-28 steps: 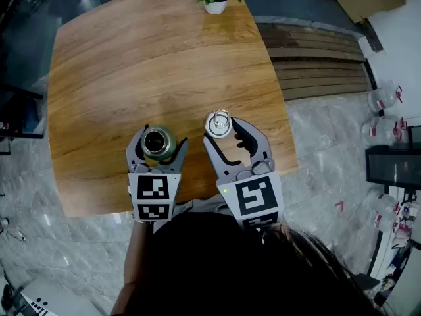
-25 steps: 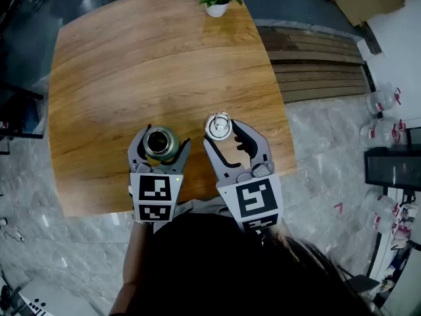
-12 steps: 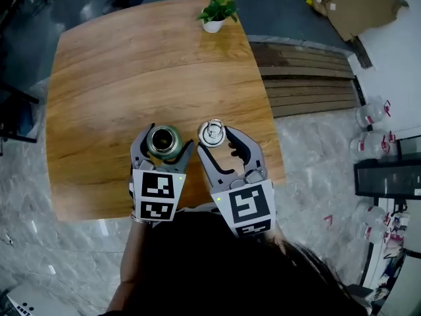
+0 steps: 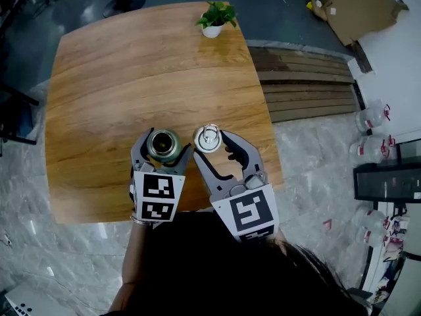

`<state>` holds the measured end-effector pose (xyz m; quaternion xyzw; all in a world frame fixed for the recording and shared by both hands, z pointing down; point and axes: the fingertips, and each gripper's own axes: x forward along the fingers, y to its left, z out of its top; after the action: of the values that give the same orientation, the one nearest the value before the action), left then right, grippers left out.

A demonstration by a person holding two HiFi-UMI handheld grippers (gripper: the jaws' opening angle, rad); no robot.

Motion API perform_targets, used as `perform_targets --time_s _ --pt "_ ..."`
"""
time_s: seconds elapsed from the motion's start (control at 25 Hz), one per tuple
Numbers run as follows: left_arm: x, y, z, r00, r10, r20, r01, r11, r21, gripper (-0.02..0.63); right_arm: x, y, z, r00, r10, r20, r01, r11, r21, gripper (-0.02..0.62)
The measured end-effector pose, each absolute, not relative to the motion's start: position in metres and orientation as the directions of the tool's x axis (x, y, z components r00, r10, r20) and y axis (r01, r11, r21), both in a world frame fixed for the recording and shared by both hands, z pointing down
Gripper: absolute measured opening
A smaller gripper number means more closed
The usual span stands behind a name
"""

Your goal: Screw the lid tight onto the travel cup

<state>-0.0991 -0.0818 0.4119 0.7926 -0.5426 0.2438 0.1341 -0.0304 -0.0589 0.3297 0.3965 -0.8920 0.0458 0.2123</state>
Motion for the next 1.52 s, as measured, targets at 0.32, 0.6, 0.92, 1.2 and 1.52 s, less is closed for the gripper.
perform_targets --time_s 0.32,0.6,0.92,1.2,1.52 --pt "-0.067 -0.079 0.417 0.362 -0.763 0.536 -0.872 -0.48 -0.094 0.383 -0.039 -0.042 0.294 -0.782 -0.546 0.302 -0.603 0.785 -0.142 0.229" --pt "-0.052 -0.076 0.415 0.395 -0.746 0.536 -0.83 -0.54 -0.14 0.383 -0.05 -0.037 0.301 -0.806 -0.477 0.35 -0.537 0.838 -0.096 0.229" --pt "-0.045 -0.073 0.418 0.439 -0.71 0.55 -0.785 -0.601 -0.149 0.383 -0.056 -0.035 0.319 -0.79 -0.429 0.438 -0.498 0.865 -0.051 0.229" --pt "-0.04 -0.069 0.426 0.461 -0.678 0.572 -0.758 -0.636 -0.143 0.383 -0.057 -0.034 0.332 -0.783 -0.406 0.471 -0.491 0.869 -0.065 0.227" --pt "-0.036 -0.065 0.423 0.526 -0.65 0.548 -0.757 -0.652 -0.047 0.383 -0.054 -0.032 0.319 -0.832 -0.375 0.409 -0.457 0.881 -0.121 0.245"
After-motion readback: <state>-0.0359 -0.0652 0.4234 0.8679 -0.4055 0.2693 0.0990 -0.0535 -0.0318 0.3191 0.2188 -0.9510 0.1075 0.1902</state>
